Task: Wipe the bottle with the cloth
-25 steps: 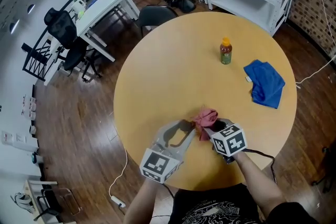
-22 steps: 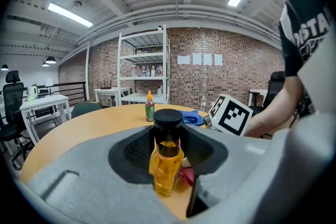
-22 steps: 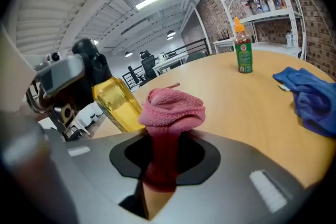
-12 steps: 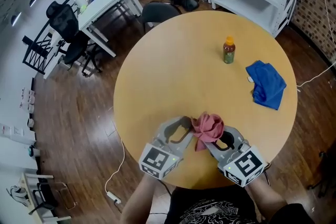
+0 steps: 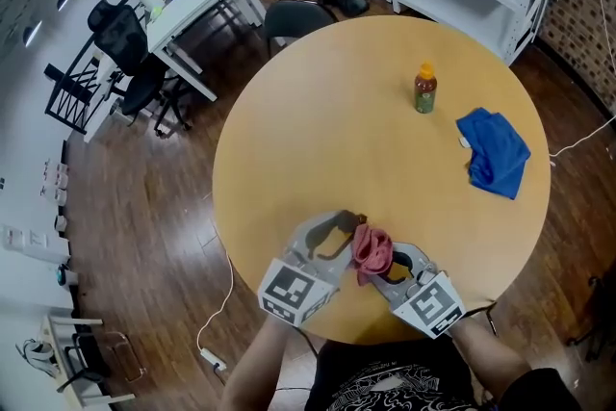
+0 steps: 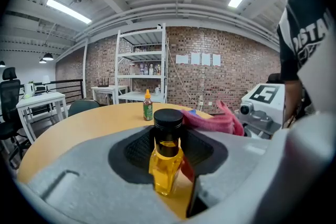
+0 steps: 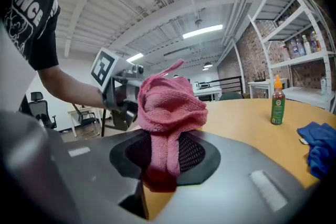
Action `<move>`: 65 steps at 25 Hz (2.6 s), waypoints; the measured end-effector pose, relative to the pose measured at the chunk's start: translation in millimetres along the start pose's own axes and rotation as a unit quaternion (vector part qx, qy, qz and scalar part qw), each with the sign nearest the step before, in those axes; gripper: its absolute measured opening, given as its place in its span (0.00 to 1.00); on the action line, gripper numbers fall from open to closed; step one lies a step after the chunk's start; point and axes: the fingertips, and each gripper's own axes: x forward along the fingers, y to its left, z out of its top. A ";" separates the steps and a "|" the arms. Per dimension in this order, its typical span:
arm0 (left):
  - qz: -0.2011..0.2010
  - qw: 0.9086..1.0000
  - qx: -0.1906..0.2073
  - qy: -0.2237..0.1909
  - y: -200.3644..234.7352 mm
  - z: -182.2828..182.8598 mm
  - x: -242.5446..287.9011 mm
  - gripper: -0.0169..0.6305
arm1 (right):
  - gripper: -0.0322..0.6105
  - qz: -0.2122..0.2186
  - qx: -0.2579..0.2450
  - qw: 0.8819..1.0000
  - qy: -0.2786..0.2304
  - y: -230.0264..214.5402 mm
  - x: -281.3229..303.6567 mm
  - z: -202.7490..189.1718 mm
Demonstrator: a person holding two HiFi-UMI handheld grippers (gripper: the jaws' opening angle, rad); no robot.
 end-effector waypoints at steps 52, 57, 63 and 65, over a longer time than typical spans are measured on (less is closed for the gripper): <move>-0.007 1.000 -0.005 -0.014 -4.2 0.4 5.7 0.27 | 0.20 0.058 0.069 0.991 0.103 -101.6 82.0 86.1; -0.006 1.000 -0.001 -0.014 -4.6 -0.4 3.7 0.27 | 0.20 0.094 0.108 0.979 0.143 -98.9 96.2 45.0; -0.004 1.000 -0.004 -0.019 -3.6 1.3 6.4 0.27 | 0.20 0.099 0.120 0.969 0.194 -108.0 105.3 -0.1; -0.002 1.000 -0.005 -0.021 -3.7 2.2 5.9 0.27 | 0.20 0.103 0.130 0.964 0.206 -108.8 108.0 -12.9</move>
